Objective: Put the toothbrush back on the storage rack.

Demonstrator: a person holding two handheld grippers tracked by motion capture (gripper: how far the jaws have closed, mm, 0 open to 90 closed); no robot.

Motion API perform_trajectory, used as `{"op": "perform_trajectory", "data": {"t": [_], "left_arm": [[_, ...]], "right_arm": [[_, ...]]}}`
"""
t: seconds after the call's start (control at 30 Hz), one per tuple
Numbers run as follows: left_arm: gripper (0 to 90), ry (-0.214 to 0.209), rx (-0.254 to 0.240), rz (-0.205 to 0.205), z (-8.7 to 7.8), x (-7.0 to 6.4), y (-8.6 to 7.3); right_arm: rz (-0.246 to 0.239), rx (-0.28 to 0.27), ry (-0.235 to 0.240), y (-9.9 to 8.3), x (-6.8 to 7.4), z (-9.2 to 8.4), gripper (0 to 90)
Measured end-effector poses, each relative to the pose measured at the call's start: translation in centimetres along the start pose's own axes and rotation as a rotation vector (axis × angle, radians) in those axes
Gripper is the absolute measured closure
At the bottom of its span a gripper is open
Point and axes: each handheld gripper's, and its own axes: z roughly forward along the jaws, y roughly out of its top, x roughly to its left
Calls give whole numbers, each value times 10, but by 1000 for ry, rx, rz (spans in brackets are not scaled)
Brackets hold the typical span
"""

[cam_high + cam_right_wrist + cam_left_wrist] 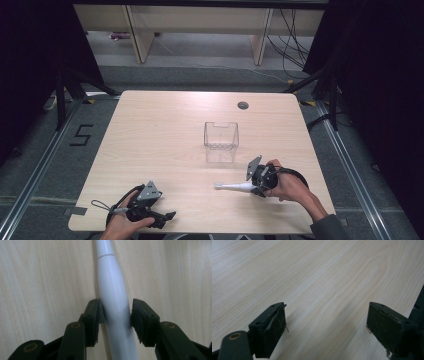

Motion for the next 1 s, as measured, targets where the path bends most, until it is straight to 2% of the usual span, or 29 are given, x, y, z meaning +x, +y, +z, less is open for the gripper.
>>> {"op": "perform_trajectory", "data": {"t": [0.03,0.07,0.13,0.2,0.27,0.3,0.33,0.43,0.47,0.5,0.57,0.6,0.63,0.67,0.7,0.73,0.77,0.8,0.83,0.87,0.93,1.0], "left_arm": [[151,-1,0,0,0,0,0],[151,-1,0,0,0,0,0],[151,-1,0,0,0,0,0],[151,-2,1,1,0,0,0],[151,-2,1,1,0,0,0],[151,-1,2,3,0,0,0],[151,-8,3,-6,0,-1,0],[151,-10,2,4,0,0,0],[151,-9,2,4,0,0,0],[151,-9,2,3,0,0,0],[151,-9,2,4,0,0,0],[151,-10,2,4,0,0,0],[151,-10,2,4,0,0,0],[150,-6,0,1,1,-1,0],[151,-6,0,1,1,-1,0],[151,-11,2,7,0,-1,0],[151,-10,-3,1,0,-1,0],[151,-11,0,3,0,-1,0],[151,-11,0,3,0,-1,0],[150,-11,1,4,0,-1,0],[150,-10,1,3,1,-1,0],[150,-10,0,2,1,-1,0]], "right_arm": [[24,24,0,0,1,-1,593],[-45,9,11,1,-3,0,596],[-3,28,10,2,0,-1,604],[-1,61,21,4,-1,-2,612],[-1,67,23,5,-1,-2,613],[-24,62,33,5,-3,-1,616],[23,79,32,5,0,-2,619],[4,86,40,7,-3,1,627],[23,98,39,7,-2,1,628],[-7,104,50,8,-4,1,631],[17,113,46,9,-2,1,638],[-8,122,55,11,-3,2,648],[-8,122,55,11,-3,2,648],[-47,124,62,12,-5,4,649],[-47,124,62,12,-5,4,649],[20,140,75,13,-1,2,650],[24,144,72,13,-1,2,651],[42,156,88,14,-2,2,653],[42,156,88,14,-2,2,653],[20,152,95,15,-3,3,656],[35,159,89,15,-3,3,658],[30,160,90,15,-3,3,658]]}}
